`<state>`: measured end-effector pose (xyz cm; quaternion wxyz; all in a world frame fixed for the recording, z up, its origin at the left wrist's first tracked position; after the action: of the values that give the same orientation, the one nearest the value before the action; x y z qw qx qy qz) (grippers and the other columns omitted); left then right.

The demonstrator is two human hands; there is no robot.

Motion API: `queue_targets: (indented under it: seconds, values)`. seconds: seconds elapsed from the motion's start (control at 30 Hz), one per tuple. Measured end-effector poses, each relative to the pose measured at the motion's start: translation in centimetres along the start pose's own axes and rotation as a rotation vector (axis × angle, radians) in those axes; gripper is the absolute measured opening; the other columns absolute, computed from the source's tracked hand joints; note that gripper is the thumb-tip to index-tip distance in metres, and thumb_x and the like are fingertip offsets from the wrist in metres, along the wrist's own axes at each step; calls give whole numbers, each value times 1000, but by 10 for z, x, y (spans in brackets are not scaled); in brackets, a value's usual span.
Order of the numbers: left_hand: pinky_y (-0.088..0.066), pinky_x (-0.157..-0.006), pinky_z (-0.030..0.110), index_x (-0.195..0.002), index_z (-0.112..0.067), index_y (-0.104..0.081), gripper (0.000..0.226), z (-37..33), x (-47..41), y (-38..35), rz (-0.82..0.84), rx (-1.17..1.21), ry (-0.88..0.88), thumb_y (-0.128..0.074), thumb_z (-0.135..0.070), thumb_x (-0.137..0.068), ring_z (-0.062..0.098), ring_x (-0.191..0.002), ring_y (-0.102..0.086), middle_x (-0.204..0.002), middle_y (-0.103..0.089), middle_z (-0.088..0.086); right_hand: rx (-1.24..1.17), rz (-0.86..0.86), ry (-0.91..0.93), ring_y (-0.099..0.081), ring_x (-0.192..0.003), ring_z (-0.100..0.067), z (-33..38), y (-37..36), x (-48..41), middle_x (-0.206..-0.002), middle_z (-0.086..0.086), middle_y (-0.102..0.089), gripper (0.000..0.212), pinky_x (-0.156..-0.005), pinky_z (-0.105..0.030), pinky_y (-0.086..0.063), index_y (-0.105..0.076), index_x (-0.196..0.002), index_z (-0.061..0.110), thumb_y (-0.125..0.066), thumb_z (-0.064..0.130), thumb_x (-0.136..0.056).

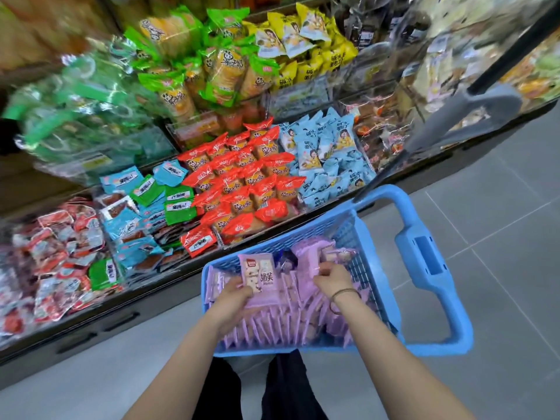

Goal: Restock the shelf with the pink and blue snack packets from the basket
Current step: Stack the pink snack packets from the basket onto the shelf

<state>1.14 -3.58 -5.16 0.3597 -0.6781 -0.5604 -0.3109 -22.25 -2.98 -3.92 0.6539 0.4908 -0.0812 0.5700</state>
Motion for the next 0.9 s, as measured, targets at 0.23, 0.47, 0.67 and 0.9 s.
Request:
queue_targets:
  seconds: [0.23, 0.47, 0.67, 0.9]
  values:
    - [-55, -79, 46, -109, -5, -42, 25, -8, 24, -2, 99, 68, -27, -40, 9, -88, 30, -93, -61, -112, -56, 21, -153, 41, 384, -54, -73, -7, 65, -31, 83, -93, 3, -62, 33, -70, -16, -43, -59, -112, 13, -60, 4, -80]
    - [-49, -73, 38, -132, -12, -37, 52, -24, 36, 13, 65, 112, -67, -63, -25, -89, 24, -95, -57, -129, -51, 10, -275, 200, 436, -57, -76, 8, 83, -57, 107, -117, 5, -62, 34, -73, -9, -47, -53, -127, 18, -47, 11, -95]
    - [-53, -80, 39, -133, -19, -47, 48, -27, 37, 17, 85, 167, -93, -63, -27, -88, 25, -104, -65, -120, -65, 5, -479, 22, 374, -55, -79, -10, 75, -32, 95, -100, 4, -60, 25, -74, -23, -51, -56, -107, 20, -60, 4, -88]
    - [-30, -112, 52, -132, -19, -46, 108, -8, 31, 5, 147, 63, -110, -89, -49, -37, 29, -128, -47, -138, -52, 7, -526, 95, 269, -57, -77, -18, 42, -40, 93, -88, -2, -61, 9, -72, -32, -53, -62, -88, 18, -65, 11, -85]
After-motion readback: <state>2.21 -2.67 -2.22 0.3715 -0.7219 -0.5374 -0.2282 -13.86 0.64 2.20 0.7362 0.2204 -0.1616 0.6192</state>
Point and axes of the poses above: each hand's wrist, its own x-axis away from the middle knuckle, its own y-axis out of the back of the hand, z = x × y, the point moved 6 cm from there along -x, towards the middle knuckle
